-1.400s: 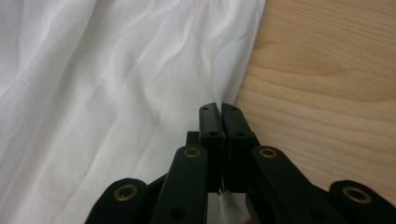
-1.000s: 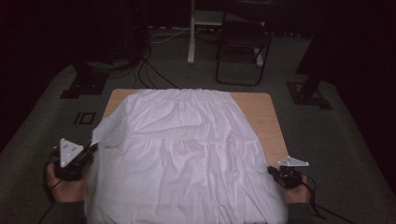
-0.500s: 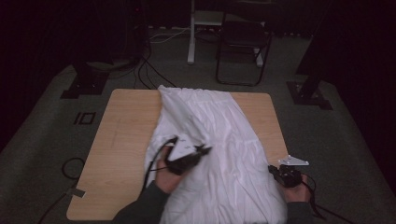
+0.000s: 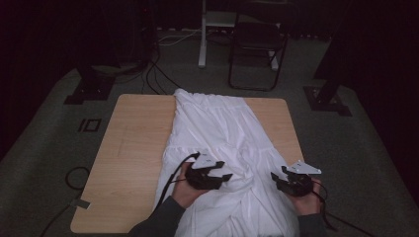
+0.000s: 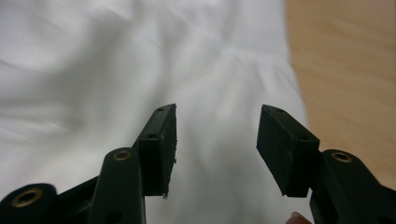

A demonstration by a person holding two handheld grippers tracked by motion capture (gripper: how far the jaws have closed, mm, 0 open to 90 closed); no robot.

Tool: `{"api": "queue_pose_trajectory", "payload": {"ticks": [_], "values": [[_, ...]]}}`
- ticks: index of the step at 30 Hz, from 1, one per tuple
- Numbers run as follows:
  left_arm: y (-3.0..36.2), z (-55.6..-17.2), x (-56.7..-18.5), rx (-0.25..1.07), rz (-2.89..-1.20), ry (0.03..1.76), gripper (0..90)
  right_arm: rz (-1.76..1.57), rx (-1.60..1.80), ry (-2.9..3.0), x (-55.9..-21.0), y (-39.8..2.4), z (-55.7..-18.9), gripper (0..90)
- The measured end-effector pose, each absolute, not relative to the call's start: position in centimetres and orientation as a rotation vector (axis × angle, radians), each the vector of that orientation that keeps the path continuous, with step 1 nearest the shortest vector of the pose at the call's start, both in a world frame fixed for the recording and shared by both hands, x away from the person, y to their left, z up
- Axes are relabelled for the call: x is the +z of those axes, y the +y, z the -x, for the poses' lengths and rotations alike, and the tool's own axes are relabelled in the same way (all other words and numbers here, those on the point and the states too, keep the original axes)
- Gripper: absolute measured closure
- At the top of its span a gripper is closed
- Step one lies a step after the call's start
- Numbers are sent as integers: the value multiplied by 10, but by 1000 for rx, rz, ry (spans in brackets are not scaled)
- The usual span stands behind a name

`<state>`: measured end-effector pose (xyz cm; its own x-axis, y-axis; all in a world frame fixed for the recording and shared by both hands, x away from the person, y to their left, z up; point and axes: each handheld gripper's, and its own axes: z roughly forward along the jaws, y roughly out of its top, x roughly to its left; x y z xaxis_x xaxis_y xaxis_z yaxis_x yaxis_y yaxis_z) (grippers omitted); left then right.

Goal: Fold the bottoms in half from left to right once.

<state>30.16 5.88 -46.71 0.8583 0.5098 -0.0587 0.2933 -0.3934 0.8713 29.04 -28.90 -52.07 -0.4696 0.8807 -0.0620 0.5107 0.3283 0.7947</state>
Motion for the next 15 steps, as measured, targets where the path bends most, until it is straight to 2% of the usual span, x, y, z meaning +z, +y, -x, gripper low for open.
{"api": "queue_pose_trajectory", "payload": {"ticks": [2,5,9,15], "values": [[81,-300,-468,366,-2016,668,469,-1166,1045,2120,-511,-275,-288,468],[115,-298,-478,446,-2013,785,461,-1103,1103,2146,-499,-253,-289,464],[153,-296,-499,486,-2008,934,444,-1076,1097,2194,-495,-227,-298,419],[190,-291,-533,519,-2073,1127,409,-1127,1004,2311,-514,-202,-306,314]]}}
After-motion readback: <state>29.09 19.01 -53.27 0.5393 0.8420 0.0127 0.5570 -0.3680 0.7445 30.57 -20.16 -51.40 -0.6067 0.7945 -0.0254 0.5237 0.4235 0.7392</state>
